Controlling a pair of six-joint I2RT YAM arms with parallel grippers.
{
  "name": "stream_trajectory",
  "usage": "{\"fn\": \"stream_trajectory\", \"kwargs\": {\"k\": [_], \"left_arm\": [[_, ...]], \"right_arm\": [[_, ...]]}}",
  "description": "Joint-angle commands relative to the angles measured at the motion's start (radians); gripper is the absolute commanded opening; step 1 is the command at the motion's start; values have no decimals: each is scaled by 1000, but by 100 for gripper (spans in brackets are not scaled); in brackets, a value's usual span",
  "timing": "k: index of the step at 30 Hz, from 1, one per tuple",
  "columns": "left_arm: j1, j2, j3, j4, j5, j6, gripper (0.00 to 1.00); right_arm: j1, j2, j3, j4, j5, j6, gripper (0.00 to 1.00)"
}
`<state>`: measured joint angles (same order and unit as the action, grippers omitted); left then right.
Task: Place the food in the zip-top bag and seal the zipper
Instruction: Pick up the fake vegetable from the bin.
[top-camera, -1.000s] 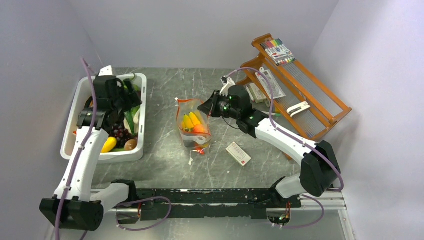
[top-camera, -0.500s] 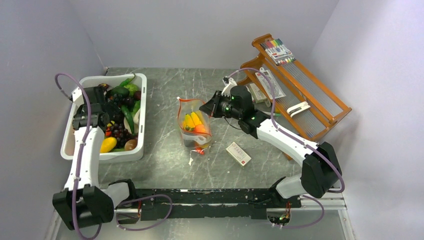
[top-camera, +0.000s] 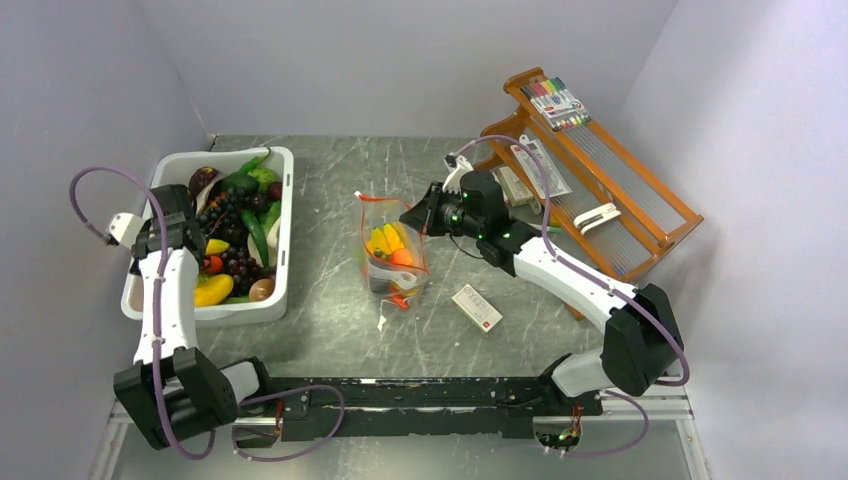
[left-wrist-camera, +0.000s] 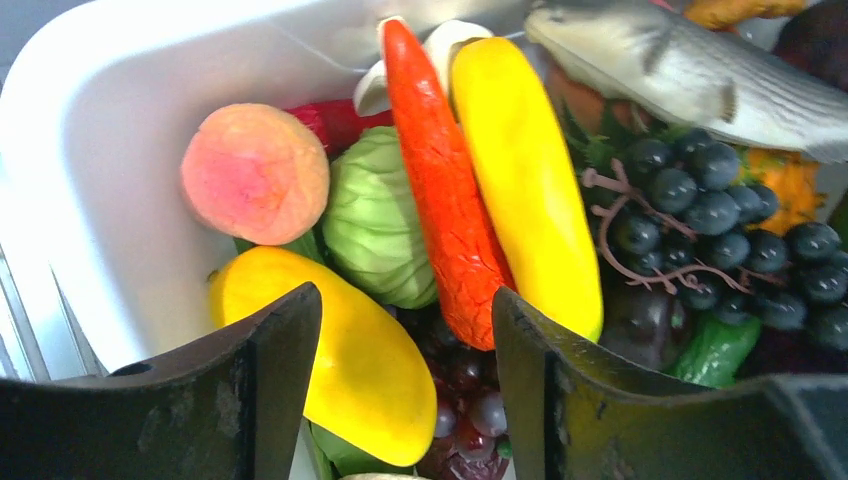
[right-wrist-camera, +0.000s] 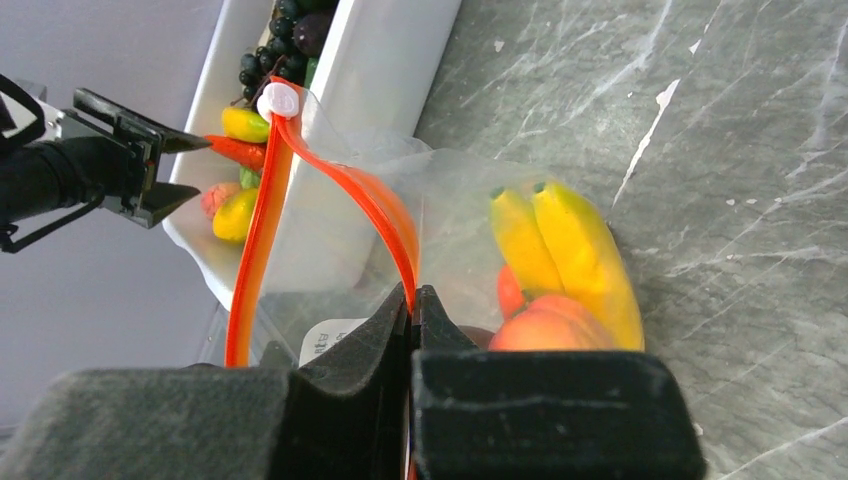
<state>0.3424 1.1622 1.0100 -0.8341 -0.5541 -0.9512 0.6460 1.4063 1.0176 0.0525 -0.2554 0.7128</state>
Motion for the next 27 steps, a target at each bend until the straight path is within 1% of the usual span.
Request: {"fn": "stream_trajectory", "kwargs": {"k": [1,4,8,12,15,19,22,27], "left_arm": [[44,-22,-47,49,15,-42,60],[53,-32,-64,95,33,-84,54],[52,-69,-131,228,75,-86,51],[57,-26,-133,209,68,-121,46],[74,16,-132,210,95,-123,46],[112,51,-133,254,158,-94,49],[135,90,-125,248,188,-94,48],[159,110,-141,270,241,-91,46]], "right_arm": [[-8,14,35,14,-18,-3,0],[-7,21,34,23,-27,6,0],[-7,19,37,15,-34,6,0],[-8,5,40,-1,-23,-9,0],[-7,-3,30,7,-23,-7,0],[-8,2,28,5,-25,-8,0],[-8,6,29,8,-27,-6,0],[-8,13,37,10,-32,-3,0]]}}
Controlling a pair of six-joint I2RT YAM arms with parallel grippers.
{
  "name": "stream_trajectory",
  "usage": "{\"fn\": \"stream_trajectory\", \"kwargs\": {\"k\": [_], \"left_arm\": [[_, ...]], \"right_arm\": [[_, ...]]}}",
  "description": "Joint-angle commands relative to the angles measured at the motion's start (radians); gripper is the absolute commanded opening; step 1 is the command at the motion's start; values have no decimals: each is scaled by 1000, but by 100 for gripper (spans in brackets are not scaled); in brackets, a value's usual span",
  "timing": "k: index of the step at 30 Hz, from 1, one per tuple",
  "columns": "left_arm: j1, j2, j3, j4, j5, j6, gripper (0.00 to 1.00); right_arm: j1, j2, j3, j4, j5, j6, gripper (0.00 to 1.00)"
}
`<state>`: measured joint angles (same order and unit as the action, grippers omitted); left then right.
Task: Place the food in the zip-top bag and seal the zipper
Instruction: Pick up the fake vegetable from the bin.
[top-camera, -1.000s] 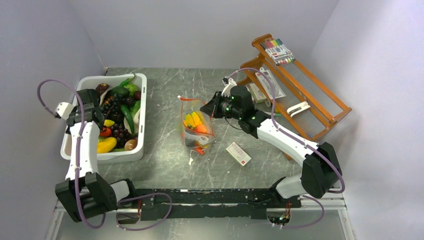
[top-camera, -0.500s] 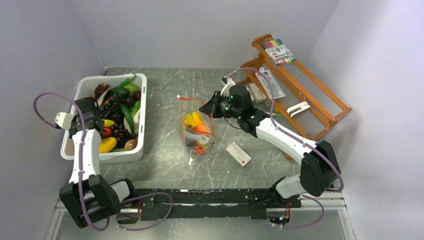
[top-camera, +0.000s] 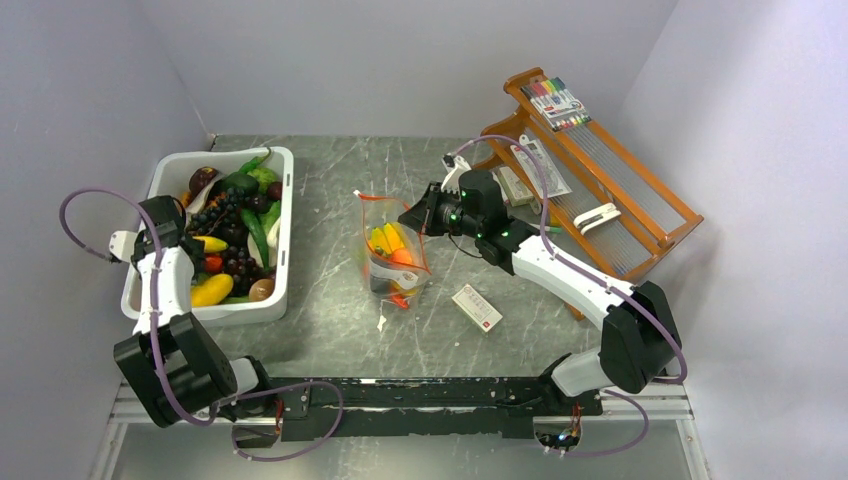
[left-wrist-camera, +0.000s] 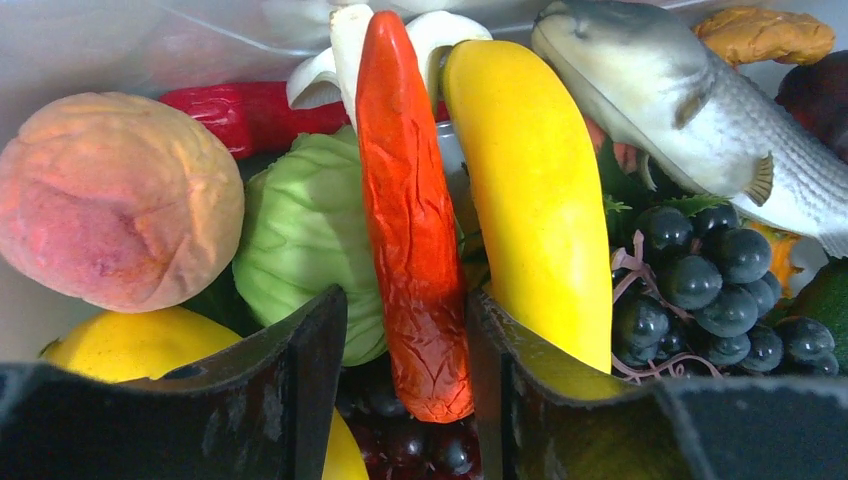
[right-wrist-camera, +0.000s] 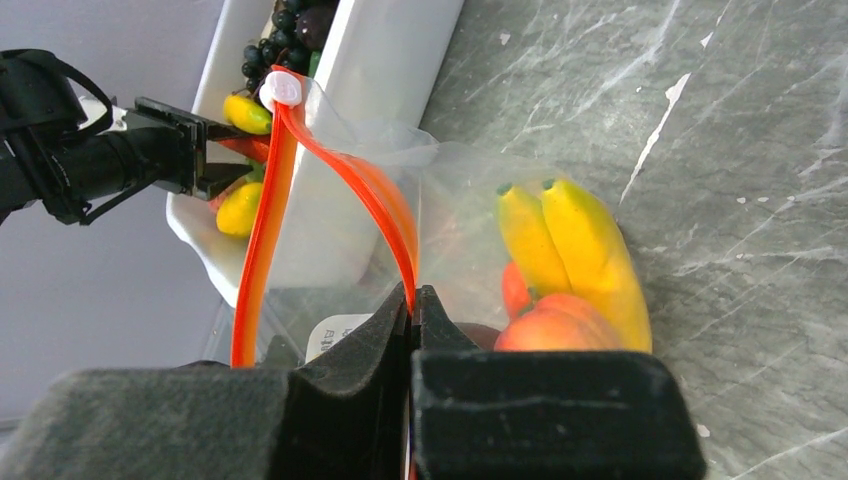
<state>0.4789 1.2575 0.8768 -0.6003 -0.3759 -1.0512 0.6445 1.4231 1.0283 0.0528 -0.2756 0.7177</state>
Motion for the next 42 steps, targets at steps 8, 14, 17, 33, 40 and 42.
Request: {"fn": "stream_trajectory", "kwargs": {"k": [8,14,17,33,40,42], "left_arm": [[27,-13,-14,19,28,5,26],[27,-39,-5,-19,6,-20,16],[27,-63,6,-40,16,-30,15],[3,-240,73,18,291,212,17],[-69,-272,121,72,586,286,16],[-86,-285,115,118,714,283,17]], "right_arm": [[-6,0,27,11,-16,-2,0],[-7,-7,20,6,-9,-4,0],[-6,-6,26,-1,-10,-8,0],[-6,-1,25,-6,6,-14,0],[-5,8,30,-21,17,-12,0],[-6,11,37,-36,24,-15,0]]}}
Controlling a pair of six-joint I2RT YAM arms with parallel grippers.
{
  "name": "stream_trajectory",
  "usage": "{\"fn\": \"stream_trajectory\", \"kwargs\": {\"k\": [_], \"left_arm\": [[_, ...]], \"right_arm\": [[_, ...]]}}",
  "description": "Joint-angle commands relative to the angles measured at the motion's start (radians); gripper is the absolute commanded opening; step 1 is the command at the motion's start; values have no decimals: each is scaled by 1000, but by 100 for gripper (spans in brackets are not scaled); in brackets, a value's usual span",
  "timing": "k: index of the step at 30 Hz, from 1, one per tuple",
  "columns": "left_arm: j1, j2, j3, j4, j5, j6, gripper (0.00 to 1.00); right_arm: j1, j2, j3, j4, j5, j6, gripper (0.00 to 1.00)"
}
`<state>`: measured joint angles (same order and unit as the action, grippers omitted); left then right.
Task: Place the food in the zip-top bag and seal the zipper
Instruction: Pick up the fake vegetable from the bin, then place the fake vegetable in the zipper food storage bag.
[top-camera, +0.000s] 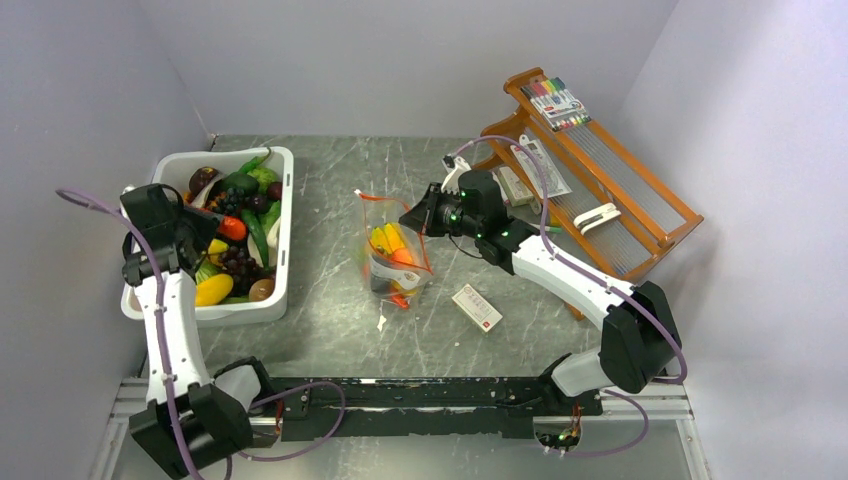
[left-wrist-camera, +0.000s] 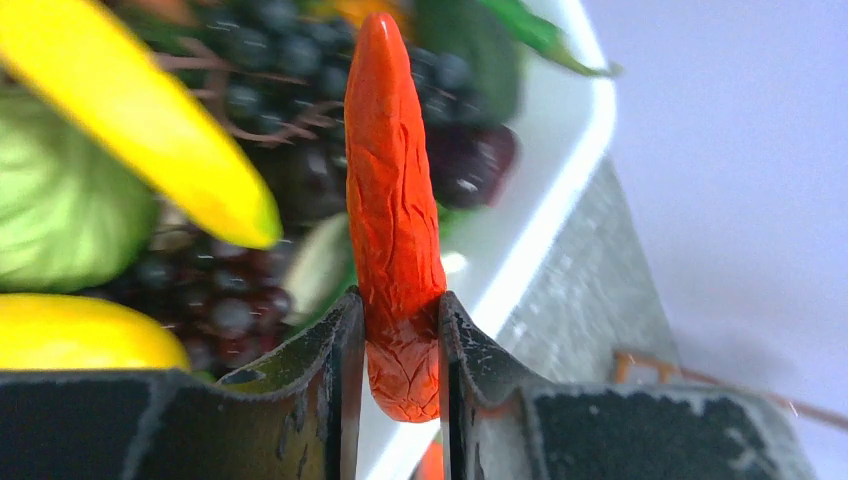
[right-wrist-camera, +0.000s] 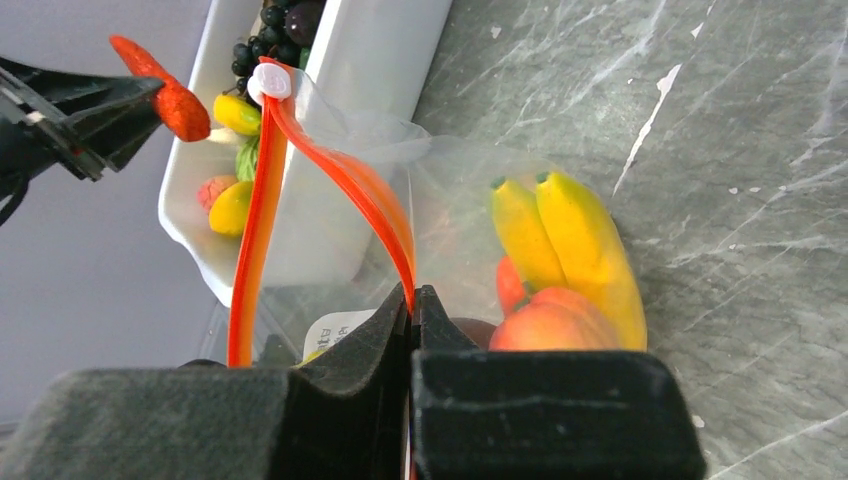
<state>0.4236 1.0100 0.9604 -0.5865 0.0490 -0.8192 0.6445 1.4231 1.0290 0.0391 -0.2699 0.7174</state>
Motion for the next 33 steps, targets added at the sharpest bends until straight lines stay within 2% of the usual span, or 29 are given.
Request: {"fn": "stream_trajectory", "kwargs": {"k": [1,6,13,26,33], "left_arm": [[-41,-47,27,125,341,46,17],[-140,-87,0,245,481,8,13],[-330,-115,-11,368,539,-76,14],[-794,-35,-50,504,340,-160,17],[-921,-5,-67,539,212,-177,21]], "right_arm": [[-5,11,37,-23,19,-14,0],[0,13,42,-5,16,7,0],[9,33,65,-7,10,7,0],[23,46,73,-2,21,13,0],[25,47,79,1,12,10,0]]}}
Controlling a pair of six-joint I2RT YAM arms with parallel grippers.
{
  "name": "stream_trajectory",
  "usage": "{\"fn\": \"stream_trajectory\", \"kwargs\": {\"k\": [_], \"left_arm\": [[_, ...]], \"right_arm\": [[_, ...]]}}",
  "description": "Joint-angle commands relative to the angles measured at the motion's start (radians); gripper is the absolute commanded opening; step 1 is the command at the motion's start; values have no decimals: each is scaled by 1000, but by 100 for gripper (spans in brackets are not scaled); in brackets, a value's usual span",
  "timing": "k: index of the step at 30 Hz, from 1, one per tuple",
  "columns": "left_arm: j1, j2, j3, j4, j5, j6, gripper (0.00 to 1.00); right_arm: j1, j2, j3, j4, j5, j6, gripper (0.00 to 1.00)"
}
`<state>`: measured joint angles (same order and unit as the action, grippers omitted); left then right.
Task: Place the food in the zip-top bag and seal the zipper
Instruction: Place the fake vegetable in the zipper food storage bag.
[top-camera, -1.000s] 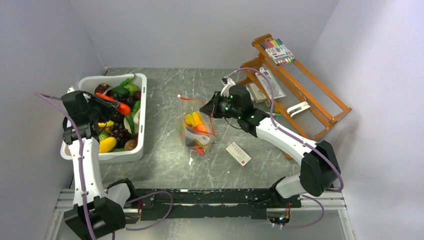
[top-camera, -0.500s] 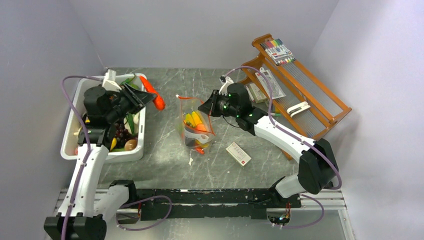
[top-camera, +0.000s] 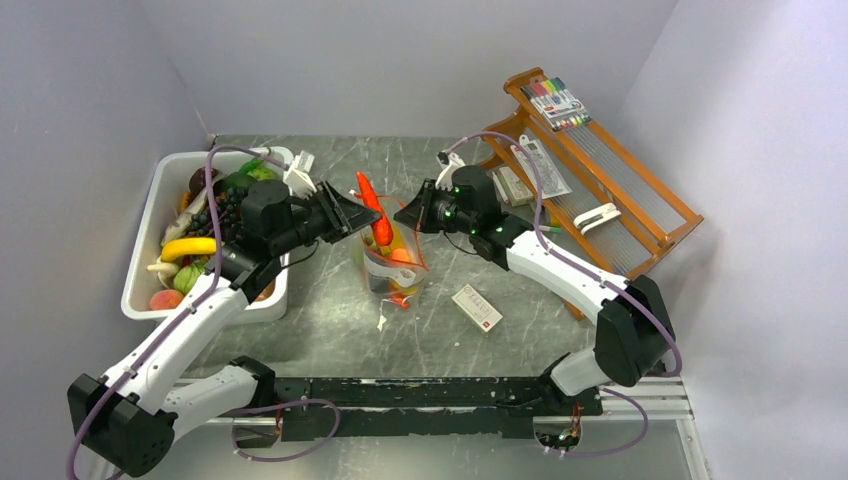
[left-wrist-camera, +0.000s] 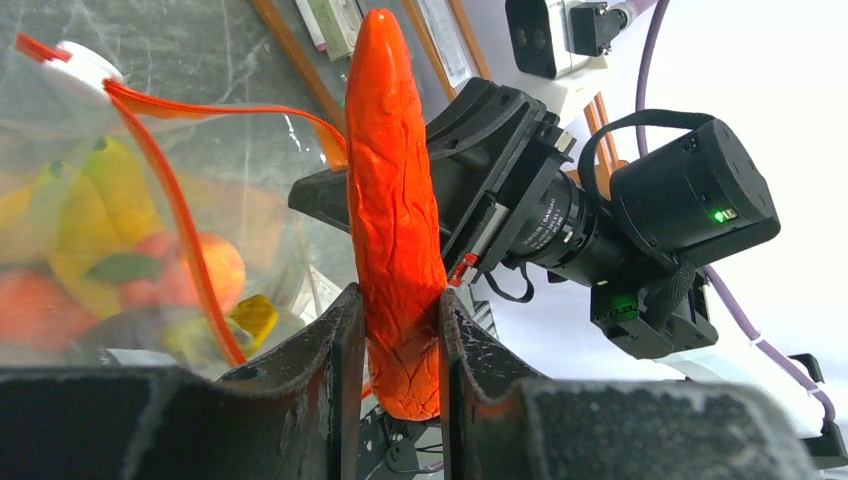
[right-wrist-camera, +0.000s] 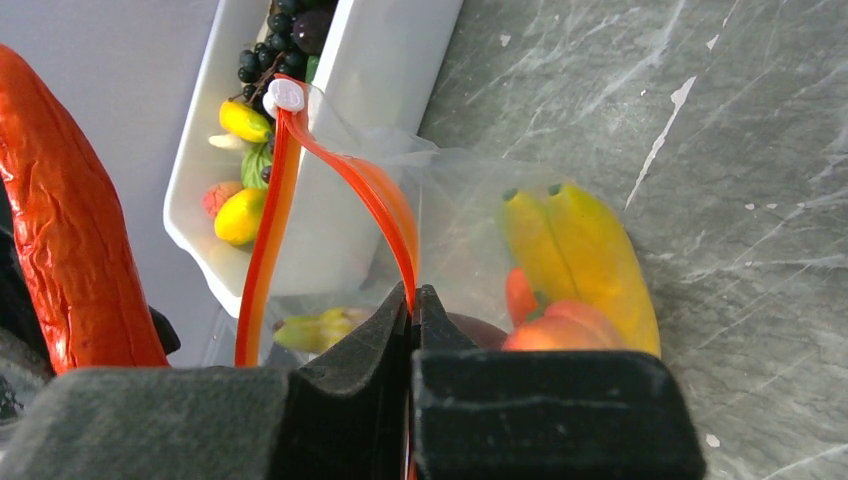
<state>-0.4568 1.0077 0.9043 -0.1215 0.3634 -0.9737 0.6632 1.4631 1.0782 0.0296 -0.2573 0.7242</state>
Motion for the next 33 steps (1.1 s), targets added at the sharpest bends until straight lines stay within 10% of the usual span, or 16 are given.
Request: {"fn": "stream_trajectory", "kwargs": {"k": [1,33], "left_arm": [[-49,1,-14,77,-111,-26,21],[-141,-10,-40,-32,-240,5,39]], "right_arm": [[7,6,29,9,2,1,0],[8,16,51,8,-1,1,0]]}}
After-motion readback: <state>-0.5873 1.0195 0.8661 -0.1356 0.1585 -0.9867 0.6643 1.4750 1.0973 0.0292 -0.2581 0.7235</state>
